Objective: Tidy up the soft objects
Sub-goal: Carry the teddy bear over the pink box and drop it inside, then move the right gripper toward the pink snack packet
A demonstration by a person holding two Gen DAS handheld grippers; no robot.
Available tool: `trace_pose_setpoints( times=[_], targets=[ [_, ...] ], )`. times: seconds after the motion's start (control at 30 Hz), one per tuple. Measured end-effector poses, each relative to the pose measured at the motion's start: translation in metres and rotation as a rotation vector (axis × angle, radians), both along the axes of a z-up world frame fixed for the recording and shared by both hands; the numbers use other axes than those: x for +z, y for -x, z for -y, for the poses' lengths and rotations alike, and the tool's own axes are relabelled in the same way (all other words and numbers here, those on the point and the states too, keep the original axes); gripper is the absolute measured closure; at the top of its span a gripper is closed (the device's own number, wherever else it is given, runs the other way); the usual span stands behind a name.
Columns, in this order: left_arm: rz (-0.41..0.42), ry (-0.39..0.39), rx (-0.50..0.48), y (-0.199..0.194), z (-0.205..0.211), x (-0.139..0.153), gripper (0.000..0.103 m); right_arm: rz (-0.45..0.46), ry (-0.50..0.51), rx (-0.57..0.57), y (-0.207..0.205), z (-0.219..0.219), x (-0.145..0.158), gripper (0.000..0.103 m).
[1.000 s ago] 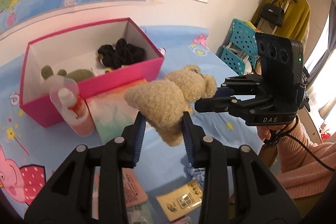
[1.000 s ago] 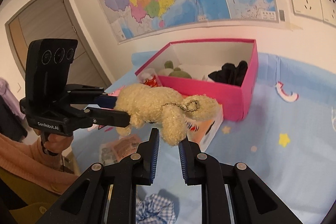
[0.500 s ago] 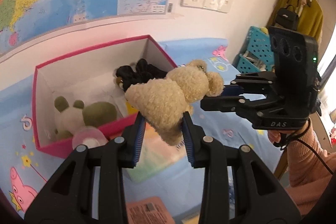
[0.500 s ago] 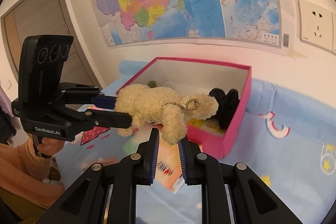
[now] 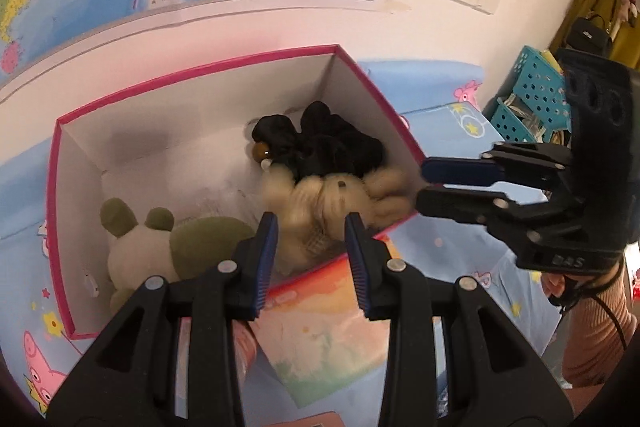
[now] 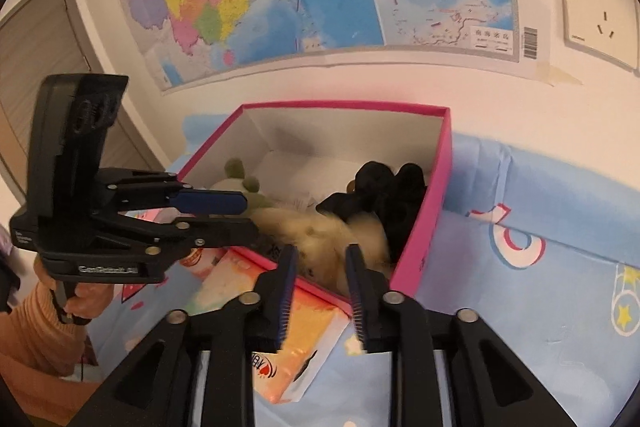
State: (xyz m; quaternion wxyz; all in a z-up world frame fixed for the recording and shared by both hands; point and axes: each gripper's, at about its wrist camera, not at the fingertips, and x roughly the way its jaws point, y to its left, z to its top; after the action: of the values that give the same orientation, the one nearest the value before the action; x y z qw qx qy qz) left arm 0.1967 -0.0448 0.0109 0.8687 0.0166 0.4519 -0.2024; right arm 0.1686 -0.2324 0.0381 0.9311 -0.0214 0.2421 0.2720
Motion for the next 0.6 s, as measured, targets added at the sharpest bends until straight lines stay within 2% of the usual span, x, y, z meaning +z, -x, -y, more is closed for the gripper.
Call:
trace_pose_setpoints(
  times=[0.17, 0.27, 0.4, 0.47, 0.6],
  targets=[
    [0.022, 0.001, -0.004, 0.008, -0.001, 0.001, 0.066, 0.033, 0.001, -0.020, 0.010, 0.006, 0.001, 0.070],
    [0.075, 0.000, -0.015, 0.026, -0.004, 0.010, 0.066, 0.037, -0.029, -0.007, 0.021, 0.014, -0.002, 0.069],
    [0.131, 0.025, -0.033, 0.053, -0.011, 0.024, 0.065, 0.032, -0.085, 0.051, 0.041, 0.021, -0.006, 0.068],
    [0.157, 0.032, -0.034, 0.068, -0.017, 0.030, 0.064, 0.028, -0.102, 0.082, 0.053, 0.021, -0.011, 0.059],
    [0.179, 0.064, -0.030, 0.094, -0.032, 0.034, 0.058, 0.014, -0.104, 0.140, 0.075, 0.013, -0.022, 0.058]
  ],
)
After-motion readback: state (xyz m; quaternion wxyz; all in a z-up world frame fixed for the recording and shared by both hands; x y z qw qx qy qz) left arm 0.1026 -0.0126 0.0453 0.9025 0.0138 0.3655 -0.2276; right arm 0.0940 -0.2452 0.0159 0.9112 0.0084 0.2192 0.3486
